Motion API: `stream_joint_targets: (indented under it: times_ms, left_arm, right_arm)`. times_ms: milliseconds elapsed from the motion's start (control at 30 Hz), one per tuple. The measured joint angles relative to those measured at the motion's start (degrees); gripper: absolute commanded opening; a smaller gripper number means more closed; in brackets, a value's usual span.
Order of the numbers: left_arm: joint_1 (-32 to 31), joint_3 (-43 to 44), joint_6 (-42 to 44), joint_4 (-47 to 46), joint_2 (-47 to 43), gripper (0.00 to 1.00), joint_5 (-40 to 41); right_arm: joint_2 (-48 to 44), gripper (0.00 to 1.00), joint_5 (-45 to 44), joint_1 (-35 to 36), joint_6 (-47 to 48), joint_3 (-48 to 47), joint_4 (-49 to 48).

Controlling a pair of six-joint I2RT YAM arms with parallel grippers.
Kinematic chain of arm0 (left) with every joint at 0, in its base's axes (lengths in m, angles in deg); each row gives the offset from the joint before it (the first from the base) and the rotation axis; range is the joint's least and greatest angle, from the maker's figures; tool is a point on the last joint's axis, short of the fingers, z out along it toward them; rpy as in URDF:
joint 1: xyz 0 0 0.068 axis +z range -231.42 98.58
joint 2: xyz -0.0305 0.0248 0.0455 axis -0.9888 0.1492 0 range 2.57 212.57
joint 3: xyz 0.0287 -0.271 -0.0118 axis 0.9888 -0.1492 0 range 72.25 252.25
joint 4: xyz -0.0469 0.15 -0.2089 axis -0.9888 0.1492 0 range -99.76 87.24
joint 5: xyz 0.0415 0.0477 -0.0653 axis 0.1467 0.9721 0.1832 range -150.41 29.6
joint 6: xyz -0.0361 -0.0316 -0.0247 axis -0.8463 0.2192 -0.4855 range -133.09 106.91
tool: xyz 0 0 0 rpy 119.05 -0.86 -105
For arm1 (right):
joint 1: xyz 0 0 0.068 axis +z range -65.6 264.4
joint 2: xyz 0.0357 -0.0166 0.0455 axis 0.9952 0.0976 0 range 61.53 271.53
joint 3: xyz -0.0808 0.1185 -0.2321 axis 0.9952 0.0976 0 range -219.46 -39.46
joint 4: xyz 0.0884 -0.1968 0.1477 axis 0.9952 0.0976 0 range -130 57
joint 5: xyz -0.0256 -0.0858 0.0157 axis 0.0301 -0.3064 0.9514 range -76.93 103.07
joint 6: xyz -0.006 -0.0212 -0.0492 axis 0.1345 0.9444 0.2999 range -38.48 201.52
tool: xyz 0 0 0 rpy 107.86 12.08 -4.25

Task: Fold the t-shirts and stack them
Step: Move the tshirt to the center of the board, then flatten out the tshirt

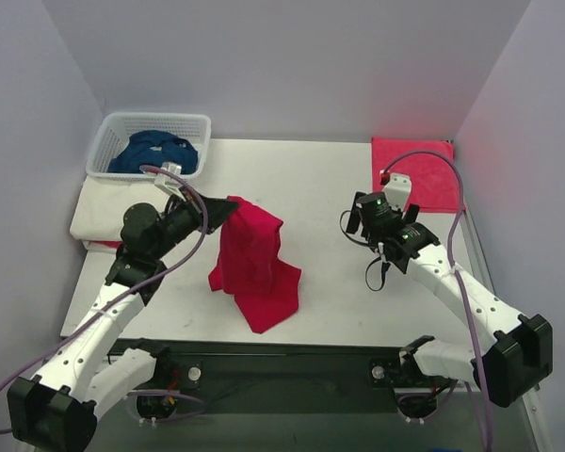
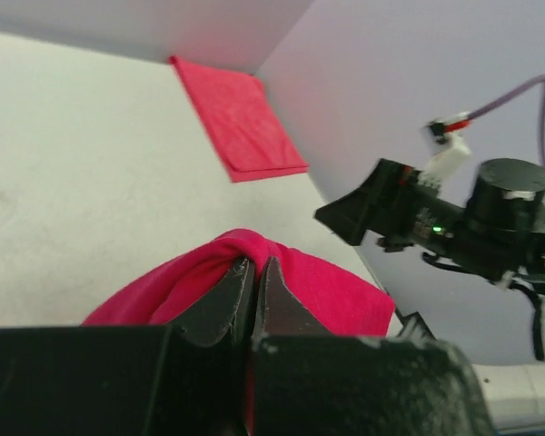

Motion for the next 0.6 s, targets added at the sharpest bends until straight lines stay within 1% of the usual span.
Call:
stream_joint_targets:
  times_ms: [100, 267, 433, 600]
  left_arm:
    - [-0.02, -4.7, 0.57, 0.09, 1.92, 0.0, 4.9]
    - [0.0, -7.48, 0.48, -0.85, 12.17, 0.0, 14.58]
    - [0.09, -6.43, 0.2, -2.64, 20.72, 0.0, 24.02]
    - [0.52, -1.27, -0.02, -4.74, 29.38, 0.0, 28.72]
  right_arm:
    - [0.72, 0.92, 0.31, 0.48, -0.48, 0.28, -0.02]
    - [4.7, 0.92, 1.38, 4.17, -0.5, 0.35, -0.33]
    - [10.43, 0.92, 3.58, 11.02, -0.02, 0.24, -2.01]
    - [18.34, 0.93, 5.49, 20.11, 1.29, -3.02, -2.86]
